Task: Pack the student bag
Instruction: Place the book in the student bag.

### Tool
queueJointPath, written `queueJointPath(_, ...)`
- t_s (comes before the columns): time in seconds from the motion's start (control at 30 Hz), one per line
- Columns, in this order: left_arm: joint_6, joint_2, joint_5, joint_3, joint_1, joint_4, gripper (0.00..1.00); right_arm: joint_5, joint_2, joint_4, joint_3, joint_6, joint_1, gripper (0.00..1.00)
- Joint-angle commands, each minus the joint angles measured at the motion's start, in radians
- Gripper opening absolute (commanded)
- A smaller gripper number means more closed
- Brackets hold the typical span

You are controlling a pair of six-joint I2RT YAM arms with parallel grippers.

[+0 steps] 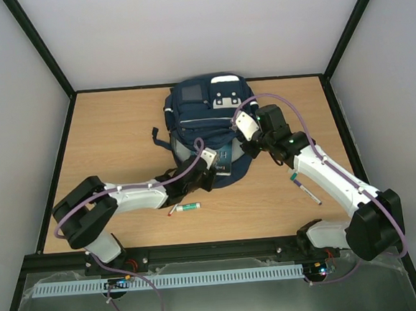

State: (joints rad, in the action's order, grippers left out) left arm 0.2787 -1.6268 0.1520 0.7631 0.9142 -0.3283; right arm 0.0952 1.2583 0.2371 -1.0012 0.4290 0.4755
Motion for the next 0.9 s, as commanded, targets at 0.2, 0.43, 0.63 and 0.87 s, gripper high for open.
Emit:
queueJointPath(0.2,0.038,0.128,0.057,-0.133,0.069,0.054,0.04,0.080,-0.036,-0.045,0.002,-0.022,0.009,0.01)
queueJointPath(0.43,-0.011,0.031,0.105,-0.066,0.060,0.051,0.03,0.071,-0.041,-0.048,0.013,-0.021,0.009,0.01)
queueJointPath(0.63,-0.022,-0.054,0.178,0.047,0.053,0.074,0.03,0.074,-0.045,-0.050,0.025,-0.014,0.009,0.01)
queueJointPath(0.87,-0.009,-0.142,0.200,0.153,0.005,0.064,0.04,0.081,-0.036,-0.051,0.029,-0.013,0.009,0.01)
